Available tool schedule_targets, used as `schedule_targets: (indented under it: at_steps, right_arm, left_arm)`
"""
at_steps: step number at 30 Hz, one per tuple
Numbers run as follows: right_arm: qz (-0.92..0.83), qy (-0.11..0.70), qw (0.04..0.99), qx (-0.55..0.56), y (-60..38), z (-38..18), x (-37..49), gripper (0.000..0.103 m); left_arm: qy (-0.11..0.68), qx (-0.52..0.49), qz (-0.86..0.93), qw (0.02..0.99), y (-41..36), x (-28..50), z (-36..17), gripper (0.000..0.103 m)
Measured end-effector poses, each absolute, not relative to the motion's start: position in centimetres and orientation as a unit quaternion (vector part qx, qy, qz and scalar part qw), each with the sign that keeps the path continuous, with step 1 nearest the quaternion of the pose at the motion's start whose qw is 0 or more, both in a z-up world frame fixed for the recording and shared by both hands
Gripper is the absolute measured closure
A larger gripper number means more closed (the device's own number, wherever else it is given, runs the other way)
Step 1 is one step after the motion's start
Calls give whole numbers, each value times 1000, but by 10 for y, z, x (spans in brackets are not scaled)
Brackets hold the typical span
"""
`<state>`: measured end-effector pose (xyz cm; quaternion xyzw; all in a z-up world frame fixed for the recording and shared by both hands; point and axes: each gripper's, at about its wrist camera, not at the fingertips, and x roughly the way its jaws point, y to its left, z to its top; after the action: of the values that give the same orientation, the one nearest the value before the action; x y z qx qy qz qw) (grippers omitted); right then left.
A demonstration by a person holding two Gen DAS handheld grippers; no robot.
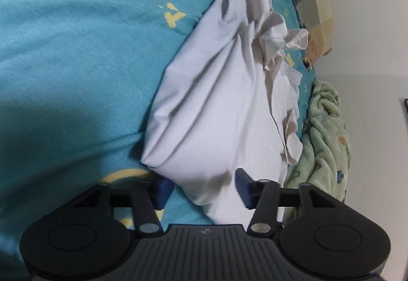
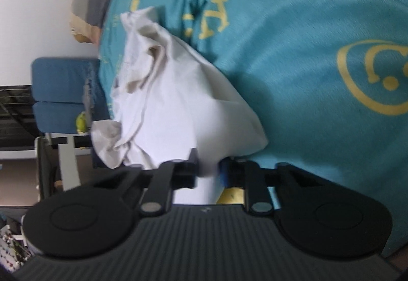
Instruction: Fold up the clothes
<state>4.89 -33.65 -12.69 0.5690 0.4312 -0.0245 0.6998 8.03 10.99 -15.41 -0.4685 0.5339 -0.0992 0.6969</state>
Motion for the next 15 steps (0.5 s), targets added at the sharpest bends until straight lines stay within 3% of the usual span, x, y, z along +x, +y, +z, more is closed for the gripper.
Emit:
schedule_targets:
  at_steps: [7,15]
  right_arm:
    - [14,393,735,552,-333,-101,45,90]
    - [32,353,761,543,-331,-61,34,91]
  left_arm:
    - [497,-488,-96,711,119,76,-144,87]
    - [444,-500,-97,737,130,63,-86,93]
